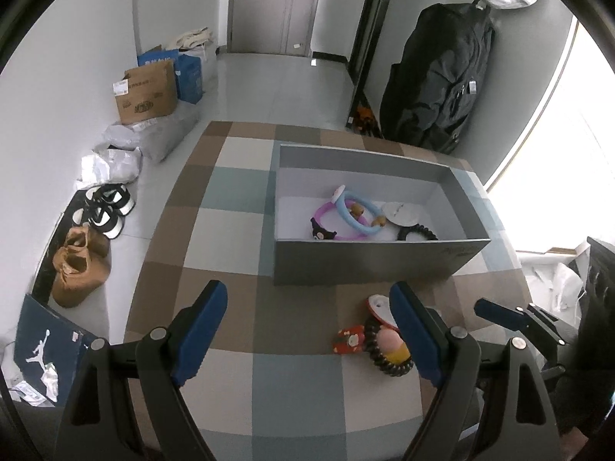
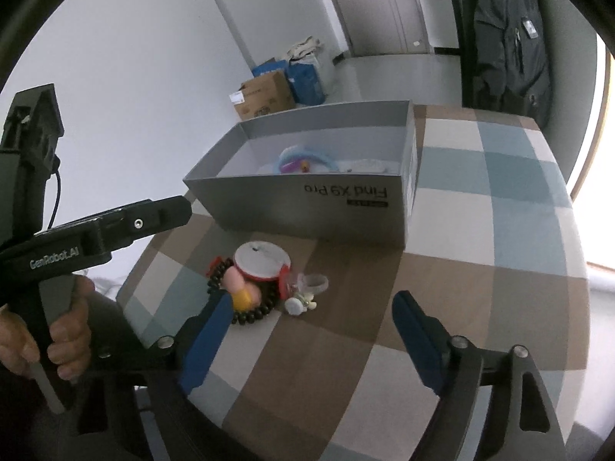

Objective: Organize jewelry
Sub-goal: 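Move both tools back from the box toward the remaining pile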

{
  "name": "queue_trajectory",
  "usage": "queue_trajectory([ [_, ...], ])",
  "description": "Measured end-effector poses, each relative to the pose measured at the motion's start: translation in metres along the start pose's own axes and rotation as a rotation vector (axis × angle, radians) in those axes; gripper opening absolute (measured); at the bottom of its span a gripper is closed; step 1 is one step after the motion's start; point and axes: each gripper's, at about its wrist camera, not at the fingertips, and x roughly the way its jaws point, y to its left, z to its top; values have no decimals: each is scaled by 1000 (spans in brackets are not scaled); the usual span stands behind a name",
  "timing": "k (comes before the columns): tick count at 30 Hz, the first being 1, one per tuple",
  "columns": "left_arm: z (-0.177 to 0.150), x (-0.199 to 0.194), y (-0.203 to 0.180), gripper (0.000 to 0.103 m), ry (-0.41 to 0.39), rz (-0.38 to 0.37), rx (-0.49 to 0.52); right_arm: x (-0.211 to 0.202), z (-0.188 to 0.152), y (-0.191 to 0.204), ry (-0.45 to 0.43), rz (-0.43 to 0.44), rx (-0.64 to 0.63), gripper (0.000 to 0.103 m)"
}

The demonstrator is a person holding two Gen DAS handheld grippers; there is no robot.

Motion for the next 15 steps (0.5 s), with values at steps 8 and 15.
queue_trajectory([
  [8,-2,2,3,83,33,-11,-8,10,2,2,21,6,6,69],
  [15,-4,2,7,83,51,-21,-10,15,6,0,27,-7,30,56],
])
